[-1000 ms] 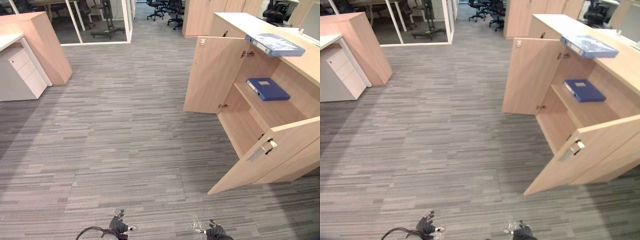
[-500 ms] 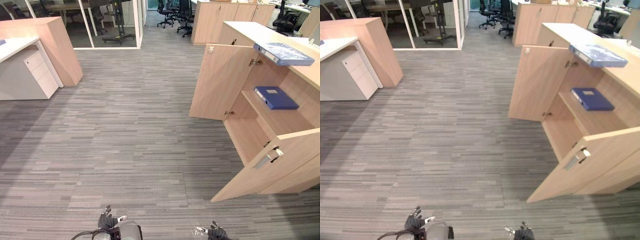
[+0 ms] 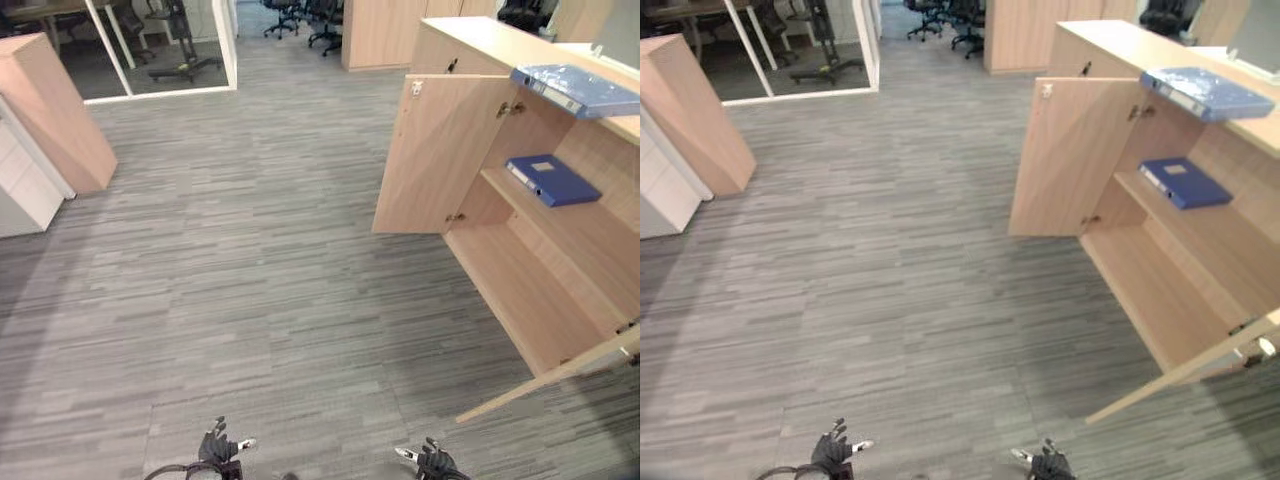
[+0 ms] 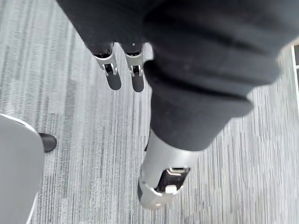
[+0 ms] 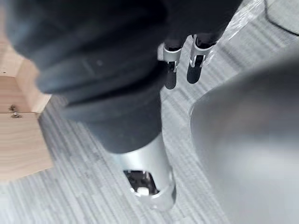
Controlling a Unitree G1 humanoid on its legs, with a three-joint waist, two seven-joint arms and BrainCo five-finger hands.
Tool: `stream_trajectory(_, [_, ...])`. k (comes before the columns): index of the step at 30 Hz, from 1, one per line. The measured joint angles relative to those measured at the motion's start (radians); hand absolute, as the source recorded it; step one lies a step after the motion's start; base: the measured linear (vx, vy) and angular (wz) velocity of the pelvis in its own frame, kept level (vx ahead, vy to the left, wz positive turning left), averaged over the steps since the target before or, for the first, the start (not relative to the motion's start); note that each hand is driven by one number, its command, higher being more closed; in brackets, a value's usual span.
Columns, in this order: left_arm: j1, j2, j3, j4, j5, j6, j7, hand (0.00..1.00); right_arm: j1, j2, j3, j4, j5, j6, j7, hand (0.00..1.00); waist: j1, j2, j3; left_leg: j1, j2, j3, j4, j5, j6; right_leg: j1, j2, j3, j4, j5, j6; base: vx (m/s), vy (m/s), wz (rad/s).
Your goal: Walk over to the cabinet, pick up the folder, carry it to the office cabinet, place the folder inside the office cabinet, then close the office cabinet door
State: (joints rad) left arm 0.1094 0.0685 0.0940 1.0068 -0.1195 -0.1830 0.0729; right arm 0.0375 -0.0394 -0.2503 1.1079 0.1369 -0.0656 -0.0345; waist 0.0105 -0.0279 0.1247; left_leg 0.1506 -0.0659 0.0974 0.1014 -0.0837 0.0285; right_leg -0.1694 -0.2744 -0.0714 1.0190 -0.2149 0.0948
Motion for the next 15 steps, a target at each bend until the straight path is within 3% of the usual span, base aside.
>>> stream_trajectory(3, [-0.007,-0.009,-0.002,0.005,0.014,-0.001,-0.003,0.00,-0.026,-0.001,0.008,-0.006,0.005,-0.004,0.005,0.00,-0.005,0.015,0.011,0.059,0.048,-0.005,-0.015,-0.010,-0.011,-0.048,0.038,-0.136,-0.172,-0.058,-0.043,0.37,-0.055,0.13])
stream_trajectory(5, [-0.006,-0.010,-0.004,0.004,0.012,-0.002,-0.004,0.00,-0.036,-0.003,0.009,-0.006,0.031,-0.007,0.005,0.00,-0.006,0.019,0.014,0.076,0.087,-0.008,-0.016,-0.028,-0.030,-0.077,0.066,-0.174,-0.379,-0.050,-0.045,0.34,-0.189,0.17])
stream_trajectory(6, [-0.007,-0.008,-0.011,0.004,0.009,-0.002,-0.004,0.00,-0.036,-0.004,0.009,-0.005,0.044,-0.007,0.005,0.00,-0.006,0.017,0.018,0.096,0.103,-0.006,-0.024,-0.050,-0.050,-0.087,0.068,-0.173,-0.533,0.001,-0.039,0.34,-0.291,0.14])
stream_trajectory(7, [-0.008,-0.009,-0.016,0.004,0.009,-0.003,-0.004,0.00,-0.035,-0.010,0.009,-0.003,0.057,-0.007,0.004,0.00,-0.007,0.021,0.024,0.124,0.114,-0.003,-0.035,-0.077,-0.071,-0.085,0.067,-0.179,-0.610,0.163,-0.066,0.35,-0.323,0.00])
stream_trajectory(9, [-0.021,-0.032,-0.013,0.016,0.023,-0.005,-0.006,0.00,-0.058,-0.036,0.002,0.009,0.069,-0.009,0.005,0.00,0.000,0.061,0.035,0.130,0.144,0.022,-0.034,-0.071,-0.079,-0.089,0.118,-0.170,-0.598,0.145,-0.098,0.37,-0.342,-0.45])
stream_trajectory(13, [-0.035,-0.042,0.006,0.028,0.040,-0.005,-0.007,0.00,-0.045,-0.052,-0.033,0.037,0.076,-0.004,0.007,0.00,-0.011,0.060,0.042,0.166,0.160,0.028,-0.035,-0.020,-0.110,-0.101,0.141,-0.147,-0.514,0.047,-0.116,0.27,-0.241,-0.27])
stream_trajectory(15, [-0.037,-0.045,0.042,0.045,0.041,-0.005,-0.011,0.00,-0.026,-0.050,-0.045,0.047,0.076,-0.003,0.011,0.00,-0.015,0.062,0.034,0.155,0.209,0.023,0.054,-0.019,-0.119,-0.041,0.197,-0.156,-0.573,0.025,-0.112,0.25,-0.236,-0.18])
